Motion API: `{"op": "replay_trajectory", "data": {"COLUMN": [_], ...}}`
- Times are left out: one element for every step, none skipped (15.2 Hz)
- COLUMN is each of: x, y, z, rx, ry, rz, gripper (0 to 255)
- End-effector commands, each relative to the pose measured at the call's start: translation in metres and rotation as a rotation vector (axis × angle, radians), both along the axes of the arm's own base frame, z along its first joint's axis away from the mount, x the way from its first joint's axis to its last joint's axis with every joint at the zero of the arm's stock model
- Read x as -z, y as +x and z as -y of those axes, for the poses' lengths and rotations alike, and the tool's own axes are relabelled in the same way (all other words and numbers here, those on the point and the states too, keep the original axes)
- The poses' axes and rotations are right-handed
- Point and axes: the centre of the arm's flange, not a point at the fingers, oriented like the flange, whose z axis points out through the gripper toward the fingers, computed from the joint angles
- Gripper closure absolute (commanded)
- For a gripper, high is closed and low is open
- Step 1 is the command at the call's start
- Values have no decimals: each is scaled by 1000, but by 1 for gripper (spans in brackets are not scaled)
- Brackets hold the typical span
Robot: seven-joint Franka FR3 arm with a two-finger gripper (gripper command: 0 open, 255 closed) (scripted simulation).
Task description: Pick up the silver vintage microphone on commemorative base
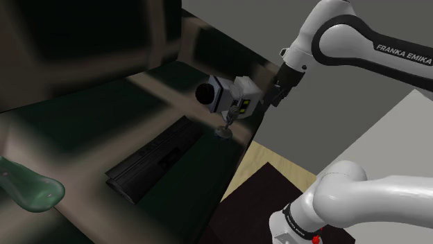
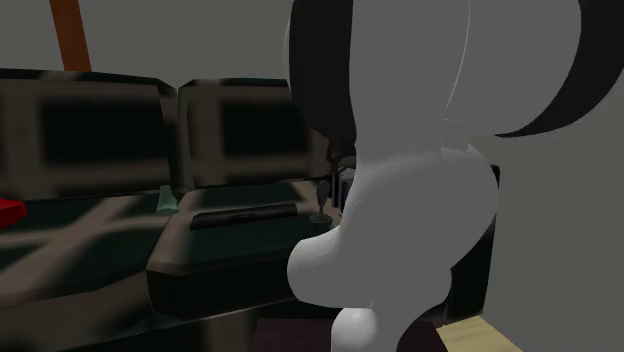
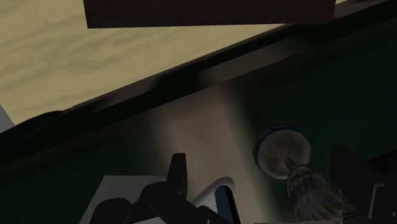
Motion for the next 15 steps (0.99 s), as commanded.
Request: {"op": "replay_trajectory", "data": {"x": [0,3,6,9,12,16,19,23,27,30,35,40,45,51,56], "y": [0,13,26,39,51,64,76,89,101,111,111,111,111,111,111], "z": [0,-5,-9,-14,-19,-23,-28,-34,-39,-43,-43,-43,-43,-43,-43], "rx": [0,-1,-1,-2,-2,-3,-3,-4,-4,-5,-5,-5,-5,-5,-5], "ry": [0,26,52,77,103,129,155,181,206,226,226,226,226,226,226], "rz": [0,-20,-41,-61,-82,-102,-122,-143,-163,-179,-179,-179,-179,-179,-179], "gripper": [0,0,0,0,0,0,0,0,0,0,0,0,0,0,0]}}
